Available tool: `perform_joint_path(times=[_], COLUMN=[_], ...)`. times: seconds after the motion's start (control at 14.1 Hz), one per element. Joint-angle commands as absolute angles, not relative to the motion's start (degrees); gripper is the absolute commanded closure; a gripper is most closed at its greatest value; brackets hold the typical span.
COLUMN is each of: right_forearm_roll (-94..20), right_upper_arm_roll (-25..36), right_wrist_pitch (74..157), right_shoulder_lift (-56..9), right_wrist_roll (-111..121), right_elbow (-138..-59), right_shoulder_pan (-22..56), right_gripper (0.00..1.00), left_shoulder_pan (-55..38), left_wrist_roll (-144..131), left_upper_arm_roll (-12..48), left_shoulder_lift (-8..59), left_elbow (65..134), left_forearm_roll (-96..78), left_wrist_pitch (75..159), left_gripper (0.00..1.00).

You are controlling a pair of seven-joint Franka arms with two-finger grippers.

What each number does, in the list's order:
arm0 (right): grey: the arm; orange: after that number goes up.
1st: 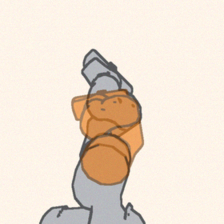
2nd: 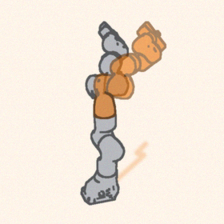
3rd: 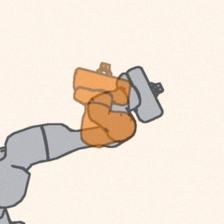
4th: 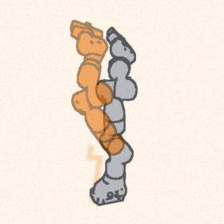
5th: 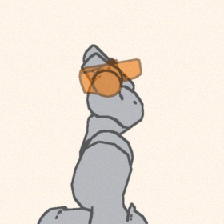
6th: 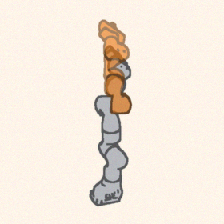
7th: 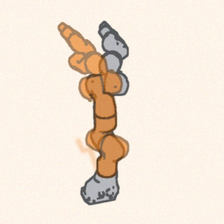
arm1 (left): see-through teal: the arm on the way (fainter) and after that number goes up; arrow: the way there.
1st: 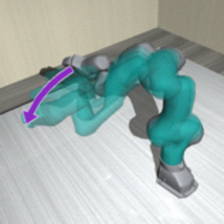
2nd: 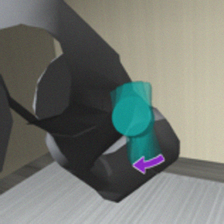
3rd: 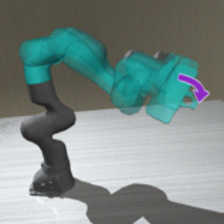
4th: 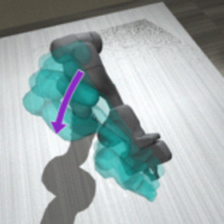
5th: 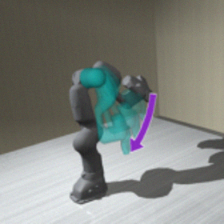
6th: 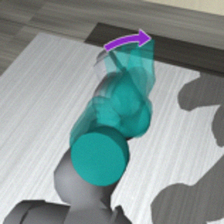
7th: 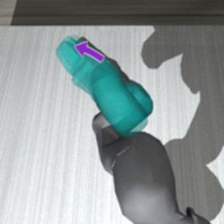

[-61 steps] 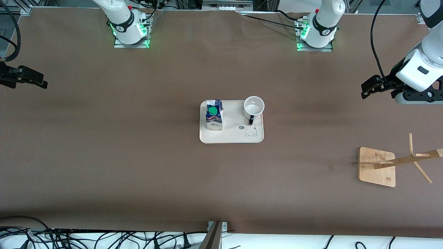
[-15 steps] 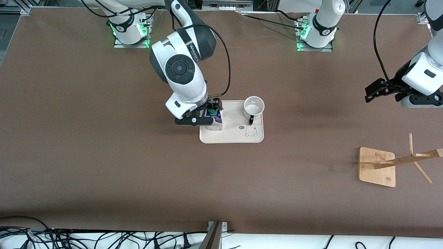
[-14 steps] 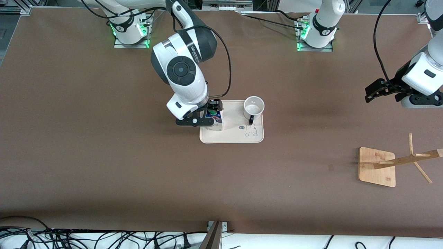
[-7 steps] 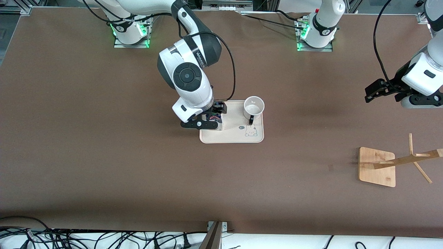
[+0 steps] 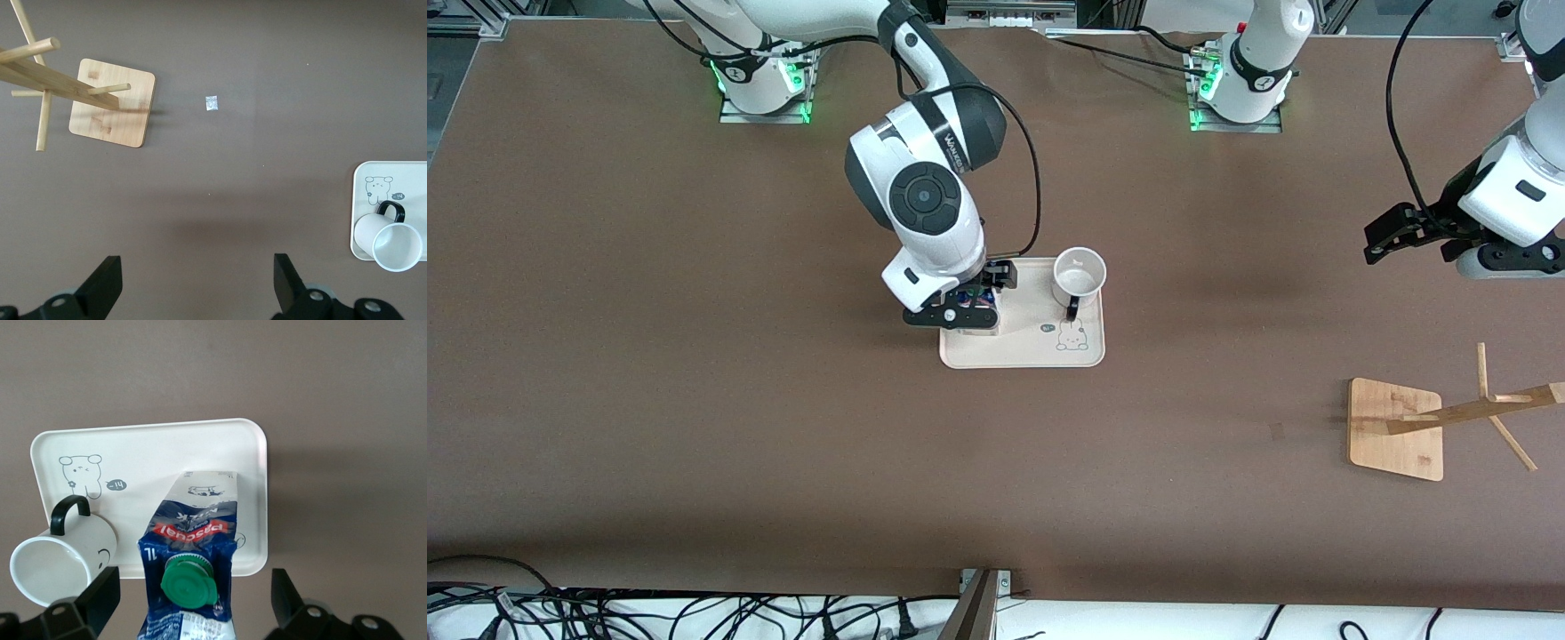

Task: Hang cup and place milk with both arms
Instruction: 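Close the right gripper around the green-capped milk carton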

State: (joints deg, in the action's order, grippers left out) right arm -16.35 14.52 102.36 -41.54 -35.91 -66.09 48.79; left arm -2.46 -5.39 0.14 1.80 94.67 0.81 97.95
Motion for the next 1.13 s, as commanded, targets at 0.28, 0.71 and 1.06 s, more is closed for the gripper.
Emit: perform_joint_path(times=[0.28,0.71,1.06], right_forearm_roll=[-17.75,-18.28,-18.19], right_upper_arm_roll=[14.68,14.59,13.97], right_wrist_pitch=[102.04,102.39,102.39], right_shoulder_lift=[-43.77,-44.38,-44.82], right_wrist_roll=[-36.74,-36.65,-36.47], right_elbow=[-64.16,-64.25,-64.34], right_shoulder_pan=[49.13,49.22,49.22], right_gripper=[0.0,0.0,0.0], left_shoulder_pan=[-1.93,-1.93,-1.93], left_wrist_roll=[-4.48,-4.48,-4.48], left_upper_arm_roll=[0.44,0.44,0.44], left_shoulder_lift=[2.72,2.72,2.72], left_elbow=[92.9,92.9,92.9], left_forearm_roll=[0.0,0.0,0.0], left_wrist_pitch=[97.03,96.94,97.03], left_gripper=[0.0,0.0,0.0])
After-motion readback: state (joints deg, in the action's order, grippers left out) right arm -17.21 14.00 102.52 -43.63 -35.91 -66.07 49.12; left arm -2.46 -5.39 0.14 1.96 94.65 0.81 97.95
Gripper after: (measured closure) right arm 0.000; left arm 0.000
